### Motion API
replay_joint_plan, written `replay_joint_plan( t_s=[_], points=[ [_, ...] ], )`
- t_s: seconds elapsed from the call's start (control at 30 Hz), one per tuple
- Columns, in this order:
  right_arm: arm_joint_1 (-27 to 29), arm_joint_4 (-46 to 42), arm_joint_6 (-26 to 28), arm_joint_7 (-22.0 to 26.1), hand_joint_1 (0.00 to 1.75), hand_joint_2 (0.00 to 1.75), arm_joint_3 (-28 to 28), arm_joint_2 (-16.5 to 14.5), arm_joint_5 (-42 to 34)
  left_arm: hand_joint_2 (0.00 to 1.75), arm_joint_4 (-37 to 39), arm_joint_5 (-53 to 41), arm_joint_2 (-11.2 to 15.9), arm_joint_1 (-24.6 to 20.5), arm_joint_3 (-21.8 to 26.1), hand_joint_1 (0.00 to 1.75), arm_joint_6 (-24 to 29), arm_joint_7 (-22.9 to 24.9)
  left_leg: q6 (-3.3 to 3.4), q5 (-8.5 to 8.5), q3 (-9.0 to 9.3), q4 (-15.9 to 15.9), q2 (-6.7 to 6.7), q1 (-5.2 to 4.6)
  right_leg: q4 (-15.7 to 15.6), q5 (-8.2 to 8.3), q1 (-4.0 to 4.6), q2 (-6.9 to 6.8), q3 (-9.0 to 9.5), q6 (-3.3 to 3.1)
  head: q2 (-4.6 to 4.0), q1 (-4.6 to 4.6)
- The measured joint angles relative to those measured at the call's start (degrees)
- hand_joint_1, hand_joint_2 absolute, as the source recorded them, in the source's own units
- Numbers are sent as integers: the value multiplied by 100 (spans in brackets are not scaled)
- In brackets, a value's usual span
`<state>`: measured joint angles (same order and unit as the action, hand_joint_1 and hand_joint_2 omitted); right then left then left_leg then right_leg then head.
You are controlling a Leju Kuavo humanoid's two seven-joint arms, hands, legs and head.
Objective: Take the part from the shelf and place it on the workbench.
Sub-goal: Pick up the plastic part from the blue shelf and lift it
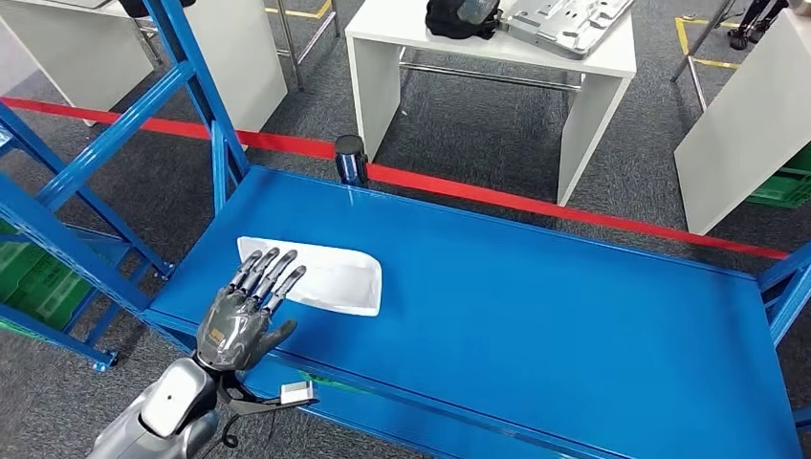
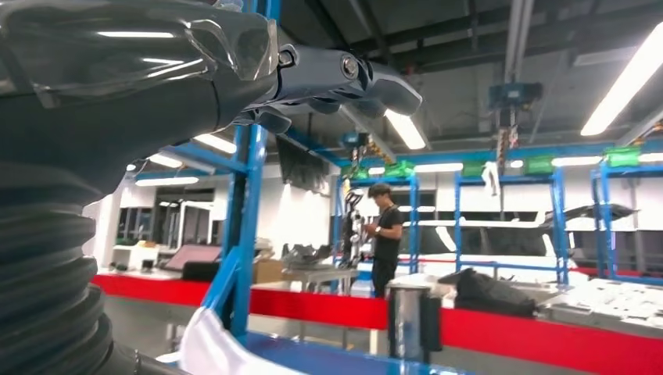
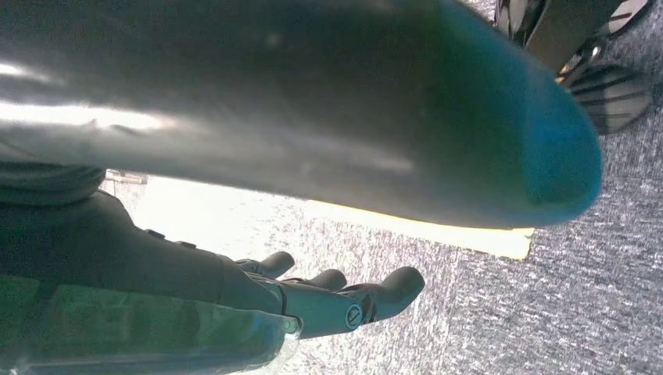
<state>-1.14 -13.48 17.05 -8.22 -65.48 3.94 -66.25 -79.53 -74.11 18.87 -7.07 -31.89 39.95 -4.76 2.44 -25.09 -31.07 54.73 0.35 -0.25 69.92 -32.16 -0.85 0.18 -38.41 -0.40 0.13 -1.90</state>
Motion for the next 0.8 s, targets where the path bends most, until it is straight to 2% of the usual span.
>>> replay_joint_plan(
  t_s=[0.03,0.07,0.1,0.17,0.2,0.23,0.27,0.33,0.4,0.43,0.5,0.53,0.57,0.6,0.63,0.7,0.73,0.8],
  points=[
    [3,5,0,0,0,0,0,1,0,175,16,-1,-1,3,-6,0,0,0,0,0,-4,1,-1,-5,295,-91,-6,0,-147,16,0,0],
    [6,11,0,0,0,0,0,2,0,175,33,-1,-2,4,-13,0,0,0,-2,-2,-3,4,-4,-8,388,-93,-10,-1,-197,53,0,0],
    [7,16,0,0,0,0,0,4,0,175,48,-1,-2,5,-21,0,0,0,-8,-6,0,11,-9,-7,234,1,-18,-3,-127,106,0,1],
    [1,23,0,0,0,0,0,13,0,175,69,0,-3,5,-39,0,0,0,-43,-30,-1,55,-20,-7,-601,331,-40,-17,269,192,0,3],
    [-2,25,1,0,0,0,0,16,0,175,76,1,-1,4,-47,0,0,0,-74,-54,-14,93,-25,-20,-973,462,-44,-21,443,188,0,1],
    [-5,26,1,0,0,0,0,18,0,175,82,1,1,2,-53,0,0,0,-107,-73,-32,127,-28,-32,-1199,538,-41,-24,552,154,0,-2],
    [-7,26,1,0,0,0,0,17,0,175,87,1,3,1,-59,0,0,0,-136,-85,-50,149,-29,-42,-1262,557,-30,-22,579,102,0,-5],
    [-7,27,-1,1,0,0,0,12,1,175,97,32,8,-1,-66,0,-12,13,-180,-91,-69,168,-29,-40,-1250,578,-25,-16,578,22,0,-7],
    [-6,28,-10,20,0,0,0,8,5,175,103,173,29,-3,-70,0,-73,72,-237,-204,-142,316,-32,-17,-1263,595,-51,-12,581,-31,0,-15],
    [-9,29,-16,38,0,0,0,8,16,175,107,307,51,-3,-72,0,-134,118,-275,-351,-251,555,-35,0,-1268,603,-66,-10,582,-54,0,-20],
    [-12,30,-51,69,0,0,-2,21,51,175,121,616,103,19,-73,0,-283,188,-343,-726,-605,1312,-36,40,-1267,605,-56,-8,571,-79,0,-31],
    [-11,30,-89,75,0,0,-5,31,68,175,134,748,127,44,-73,0,-352,203,-364,-855,-774,1668,-36,57,-1265,606,-48,-7,566,-85,0,-31],
    [-8,30,-140,74,0,0,-11,44,78,175,147,831,145,71,-73,0,-404,207,-370,-878,-858,1839,-36,66,-1264,605,-43,-7,564,-86,0,-31],
    [-6,29,-197,72,0,0,-18,62,84,175,160,878,160,93,-72,0,-441,208,-365,-794,-837,1791,-36,71,-1264,605,-38,-6,567,-86,0,-31],
    [-4,29,-240,69,0,0,-25,82,85,175,169,885,170,103,-71,0,-463,208,-347,-614,-690,1495,-37,73,-1264,605,-34,-4,573,-85,0,-31],
    [-6,22,-300,68,0,0,-33,120,84,175,184,896,193,89,-67,0,-507,206,-283,-270,-267,656,-38,57,-1267,610,-20,-1,581,-74,0,-27],
    [-8,17,-316,68,0,0,-34,144,81,175,195,941,206,69,-63,0,-539,190,-248,-185,-121,362,-38,38,-1269,616,-15,-1,576,-62,0,-29],
    [-6,7,-349,83,0,0,-40,188,76,175,243,1253,240,18,-58,0,-673,83,-199,-182,-49,192,-36,-3,-1280,634,-12,-4,562,-12,0,-30]
  ],
)
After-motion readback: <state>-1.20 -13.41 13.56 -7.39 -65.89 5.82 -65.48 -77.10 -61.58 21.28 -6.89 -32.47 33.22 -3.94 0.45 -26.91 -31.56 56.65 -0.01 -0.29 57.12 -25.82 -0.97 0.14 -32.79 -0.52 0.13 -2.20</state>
